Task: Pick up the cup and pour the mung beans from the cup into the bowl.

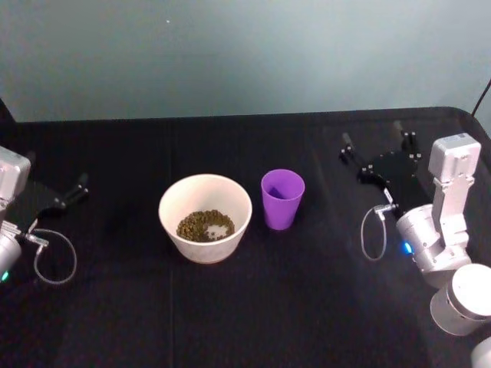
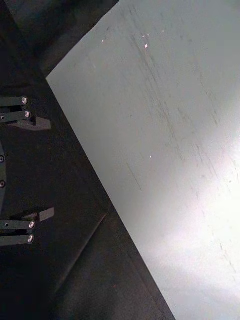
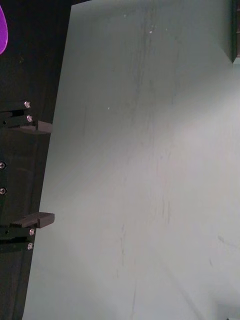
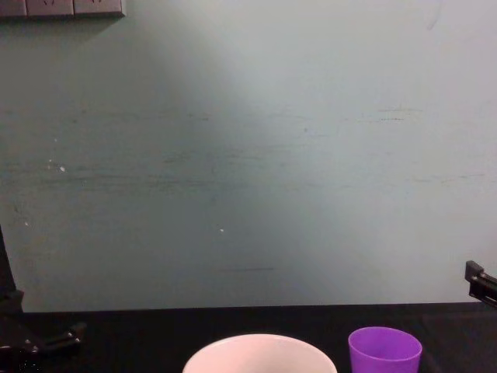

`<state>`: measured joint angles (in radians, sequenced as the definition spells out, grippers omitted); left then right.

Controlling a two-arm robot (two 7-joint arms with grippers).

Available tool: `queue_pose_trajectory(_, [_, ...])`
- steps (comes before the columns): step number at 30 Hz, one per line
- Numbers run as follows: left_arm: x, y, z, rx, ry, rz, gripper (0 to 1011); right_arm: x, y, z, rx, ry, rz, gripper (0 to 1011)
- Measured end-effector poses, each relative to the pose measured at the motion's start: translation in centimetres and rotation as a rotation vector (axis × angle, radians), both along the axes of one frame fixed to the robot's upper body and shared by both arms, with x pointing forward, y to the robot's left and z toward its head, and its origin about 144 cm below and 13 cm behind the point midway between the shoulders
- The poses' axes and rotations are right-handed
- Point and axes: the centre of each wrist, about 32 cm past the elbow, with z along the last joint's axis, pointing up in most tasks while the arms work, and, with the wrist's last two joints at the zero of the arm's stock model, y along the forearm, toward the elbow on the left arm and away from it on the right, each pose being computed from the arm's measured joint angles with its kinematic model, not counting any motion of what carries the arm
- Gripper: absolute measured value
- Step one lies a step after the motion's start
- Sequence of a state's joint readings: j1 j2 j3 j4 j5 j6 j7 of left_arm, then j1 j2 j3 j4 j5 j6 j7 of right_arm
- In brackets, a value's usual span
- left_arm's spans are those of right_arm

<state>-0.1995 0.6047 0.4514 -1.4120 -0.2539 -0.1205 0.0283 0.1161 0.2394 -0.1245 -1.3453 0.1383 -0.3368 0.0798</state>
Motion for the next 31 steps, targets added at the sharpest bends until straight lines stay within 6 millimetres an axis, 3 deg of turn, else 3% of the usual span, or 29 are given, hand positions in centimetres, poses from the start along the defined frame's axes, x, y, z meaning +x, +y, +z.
queue_pose_trajectory(31, [0.00, 0.00, 0.00, 0.000, 0.000, 0.000, 1000, -0.01, -0.01, 0.09, 0.003, 0.000, 0.001, 1002])
